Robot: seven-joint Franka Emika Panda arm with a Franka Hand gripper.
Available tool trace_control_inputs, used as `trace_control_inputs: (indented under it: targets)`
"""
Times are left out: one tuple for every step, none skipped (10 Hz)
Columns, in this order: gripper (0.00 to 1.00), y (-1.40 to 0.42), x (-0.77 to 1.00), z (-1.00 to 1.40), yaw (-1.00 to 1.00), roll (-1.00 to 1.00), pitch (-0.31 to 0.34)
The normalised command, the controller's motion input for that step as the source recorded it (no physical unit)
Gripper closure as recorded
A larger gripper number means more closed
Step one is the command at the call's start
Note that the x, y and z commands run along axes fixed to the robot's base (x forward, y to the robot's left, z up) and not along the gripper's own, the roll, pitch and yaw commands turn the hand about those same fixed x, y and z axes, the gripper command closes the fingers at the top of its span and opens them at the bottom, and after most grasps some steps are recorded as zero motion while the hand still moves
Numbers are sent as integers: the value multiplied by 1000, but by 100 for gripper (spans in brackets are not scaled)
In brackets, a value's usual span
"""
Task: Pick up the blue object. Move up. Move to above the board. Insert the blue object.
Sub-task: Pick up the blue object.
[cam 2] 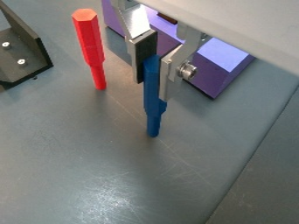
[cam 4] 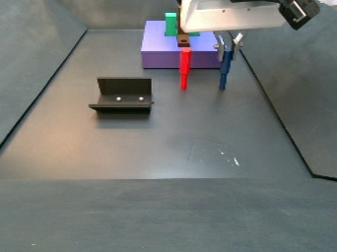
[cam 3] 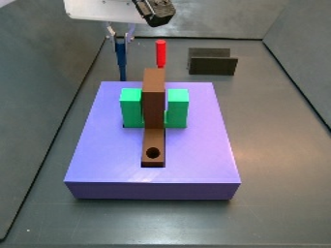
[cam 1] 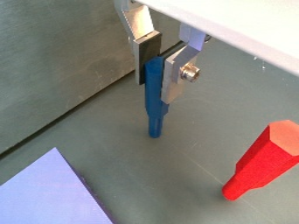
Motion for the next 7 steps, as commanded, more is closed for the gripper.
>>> trace_control_inputs:
  targets:
    - [100, 0, 0, 0, 0, 0, 0]
    - [100, 0, 0, 0, 0, 0, 0]
    - [100, 0, 0, 0, 0, 0, 0]
    - [100, 0, 0, 0, 0, 0, 0]
    - [100, 0, 0, 0, 0, 0, 0]
    - [100, 0, 0, 0, 0, 0, 0]
    - [100, 0, 0, 0, 0, 0, 0]
